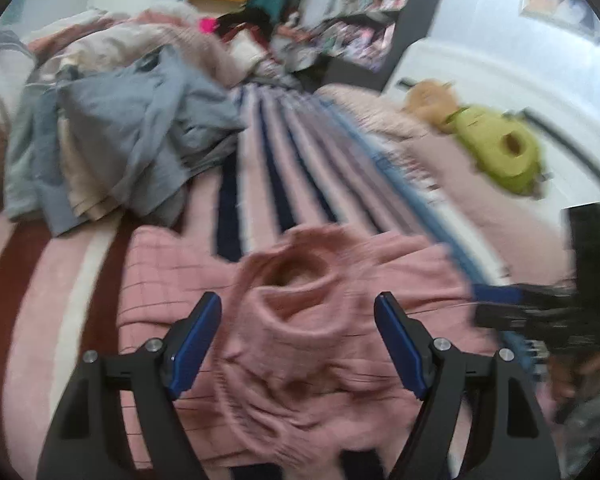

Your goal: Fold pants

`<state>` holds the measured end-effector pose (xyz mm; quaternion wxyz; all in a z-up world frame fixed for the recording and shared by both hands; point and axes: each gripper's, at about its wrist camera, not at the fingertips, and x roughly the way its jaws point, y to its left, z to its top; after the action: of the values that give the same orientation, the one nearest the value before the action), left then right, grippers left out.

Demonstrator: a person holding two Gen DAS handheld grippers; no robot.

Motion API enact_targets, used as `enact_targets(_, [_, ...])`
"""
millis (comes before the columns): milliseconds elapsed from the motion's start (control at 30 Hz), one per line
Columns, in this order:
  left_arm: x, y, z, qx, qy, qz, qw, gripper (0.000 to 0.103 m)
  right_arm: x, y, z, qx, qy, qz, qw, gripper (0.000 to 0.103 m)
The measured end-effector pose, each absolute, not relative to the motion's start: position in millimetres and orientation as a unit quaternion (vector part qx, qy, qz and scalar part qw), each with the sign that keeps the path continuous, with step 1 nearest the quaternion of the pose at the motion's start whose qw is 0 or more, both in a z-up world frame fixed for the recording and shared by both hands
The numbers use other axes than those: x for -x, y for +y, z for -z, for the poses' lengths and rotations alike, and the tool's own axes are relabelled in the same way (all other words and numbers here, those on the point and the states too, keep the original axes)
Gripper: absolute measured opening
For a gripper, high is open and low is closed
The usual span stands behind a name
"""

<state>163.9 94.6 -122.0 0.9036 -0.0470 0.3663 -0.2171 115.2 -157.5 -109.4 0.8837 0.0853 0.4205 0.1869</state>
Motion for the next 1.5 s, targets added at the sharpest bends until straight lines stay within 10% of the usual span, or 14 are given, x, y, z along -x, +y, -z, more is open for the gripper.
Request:
enact_targets(100, [-173, 99, 131, 0.043, 0.377, 0.175, 0.908, 0.033, -115, -156, 111, -0.085, 0.421, -0.188, 0.883, 0.054])
enact_targets(200, [-179, 121, 132, 0.105, 0.369, 0.163, 0.909, 0.015, -114, -152, 114, -0.078, 0.422, -0.188, 0.884, 0.054])
enact_targets(500, [-175, 180, 147, 0.157, 0.389, 0.080, 0.904, 0.013, -118, -145, 132, -0.061, 0.454, -0.176, 0.871, 0.054])
enact_targets(700, [-168, 196, 151, 0.152, 0.394, 0.034, 0.906, 0.046, -118, -141, 147, -0.041, 0.477, -0.166, 0.862, 0.059])
enact_targets(1200, [-245, 162, 127, 0.128, 0.412, 0.164, 0.887, 0.058, -120, -143, 141, -0.038, 0.483, -0.174, 0.857, 0.060])
enact_targets(1500, [-240, 165, 141, 0.144, 0.419, 0.181, 0.878, 0.006, -125, -143, 142, -0.048, 0.482, -0.175, 0.857, 0.060])
